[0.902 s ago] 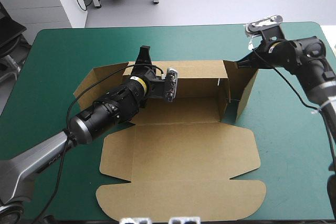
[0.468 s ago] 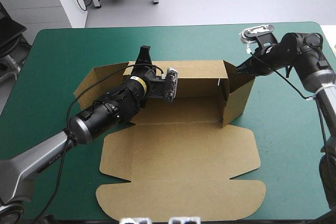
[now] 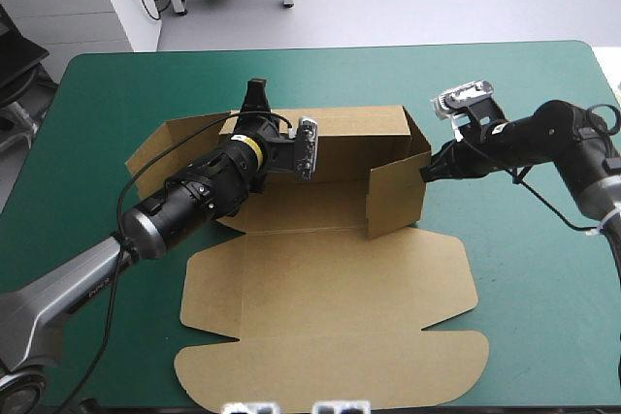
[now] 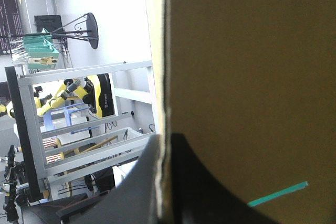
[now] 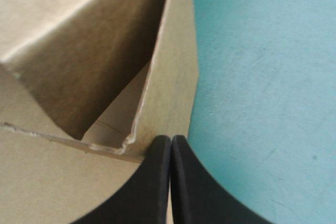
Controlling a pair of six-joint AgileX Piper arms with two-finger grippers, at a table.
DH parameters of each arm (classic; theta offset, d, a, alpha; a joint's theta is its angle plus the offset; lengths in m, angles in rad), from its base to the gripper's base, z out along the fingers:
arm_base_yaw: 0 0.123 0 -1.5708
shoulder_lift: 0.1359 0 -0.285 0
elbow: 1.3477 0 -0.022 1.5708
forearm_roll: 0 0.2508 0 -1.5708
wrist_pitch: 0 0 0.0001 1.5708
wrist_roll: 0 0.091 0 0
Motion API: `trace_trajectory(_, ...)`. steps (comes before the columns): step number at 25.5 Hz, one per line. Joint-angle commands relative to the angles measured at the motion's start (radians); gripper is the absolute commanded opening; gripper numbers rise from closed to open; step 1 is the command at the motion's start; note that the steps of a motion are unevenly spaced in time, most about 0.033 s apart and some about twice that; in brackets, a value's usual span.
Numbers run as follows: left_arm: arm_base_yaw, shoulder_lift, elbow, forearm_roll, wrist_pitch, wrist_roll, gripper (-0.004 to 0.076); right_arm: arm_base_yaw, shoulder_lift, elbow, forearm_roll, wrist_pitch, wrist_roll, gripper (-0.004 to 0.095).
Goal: Fold the box
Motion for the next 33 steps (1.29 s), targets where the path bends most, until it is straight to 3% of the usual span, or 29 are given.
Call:
trace_trajectory(1, -0.002, -0.037, -0.032, 0.002, -0.052, -0.005, -0.0006, -0.003, -0.051, 0.058, 0.178, -0.047, -0.139, -0.0013)
trace_trajectory(8, -0.003, -0.037, -0.019, -0.035, -0.036, 0.002, -0.0006, -0.003, -0.069, 0.102, 0.258, -0.084, -0.272, 0.0001)
trace_trajectory(12, -0.010, -0.037, 0.025, -0.082, 0.002, 0.104, -0.0006, -0.001, -0.078, 0.102, 0.265, -0.075, -0.300, 0.0018)
trace_trajectory(14, -0.012, -0.037, 0.030, -0.108, -0.011, 0.104, -0.0006, 0.009, -0.076, 0.102, 0.250, -0.072, -0.353, 0.0133)
trace_trajectory(17, -0.012, -0.037, 0.030, -0.105, -0.025, 0.104, -0.0006, 0.062, -0.074, 0.102, 0.186, -0.077, -0.372, 0.0438)
trace_trajectory(18, -0.012, -0.037, 0.030, -0.105, -0.025, 0.104, -0.0006, 0.080, -0.074, 0.102, 0.181, -0.086, -0.372, 0.0479)
trace_trajectory(20, -0.012, -0.037, 0.030, -0.105, -0.025, 0.104, -0.0006, 0.114, -0.074, 0.102, 0.142, -0.109, -0.364, 0.0457)
trace_trajectory(26, -0.012, -0.037, 0.028, -0.105, -0.032, 0.054, -0.0006, 0.176, -0.074, 0.102, -0.146, -0.213, 0.005, 0.0422)
trace_trajectory(33, -0.012, -0.037, 0.028, -0.105, -0.041, 0.010, -0.0006, 0.244, -0.074, 0.110, -0.137, -0.275, 0.048, 0.0420)
